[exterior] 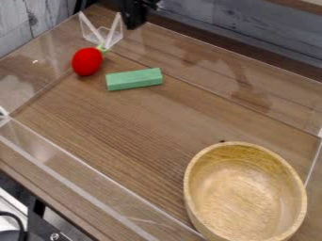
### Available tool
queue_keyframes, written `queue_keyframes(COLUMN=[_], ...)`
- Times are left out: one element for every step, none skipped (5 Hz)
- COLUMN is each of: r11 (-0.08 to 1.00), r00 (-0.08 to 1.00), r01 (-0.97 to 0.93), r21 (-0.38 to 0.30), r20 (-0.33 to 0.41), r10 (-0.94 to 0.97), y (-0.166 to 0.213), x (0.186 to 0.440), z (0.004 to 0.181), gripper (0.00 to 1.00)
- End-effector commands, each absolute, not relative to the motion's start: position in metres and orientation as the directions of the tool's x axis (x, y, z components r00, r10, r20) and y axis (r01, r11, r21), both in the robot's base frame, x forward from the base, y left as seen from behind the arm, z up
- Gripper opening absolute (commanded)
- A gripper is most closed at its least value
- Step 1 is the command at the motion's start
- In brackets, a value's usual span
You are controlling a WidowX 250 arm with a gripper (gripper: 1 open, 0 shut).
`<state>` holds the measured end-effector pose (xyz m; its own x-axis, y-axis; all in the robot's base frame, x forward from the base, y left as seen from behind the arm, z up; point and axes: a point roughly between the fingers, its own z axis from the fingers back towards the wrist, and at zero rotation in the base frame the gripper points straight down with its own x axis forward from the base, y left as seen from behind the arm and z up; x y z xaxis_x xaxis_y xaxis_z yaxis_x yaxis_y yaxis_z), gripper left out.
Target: Move the red object to the right side of the table
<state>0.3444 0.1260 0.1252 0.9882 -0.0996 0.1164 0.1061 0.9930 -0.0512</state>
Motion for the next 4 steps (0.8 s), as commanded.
queue_keyframes(r11=[0.995, 0.997, 0.997, 0.997], r00=[0.981, 0.982, 0.985, 0.989], r01=[0.097, 0.078, 0.081, 0.075], r21=[-0.007, 0.002, 0.01, 0.013], r20=[0.17, 0.171, 0.15, 0.124], r10=[-0.094, -0.078, -0.081, -0.076], y=[0.16, 0.187, 0.203, 0.214], x=[0.359, 0.367, 0.365, 0.364], z=[0.129, 0.118, 0.106, 0.094], gripper=[1.0, 1.0, 1.0, 1.0])
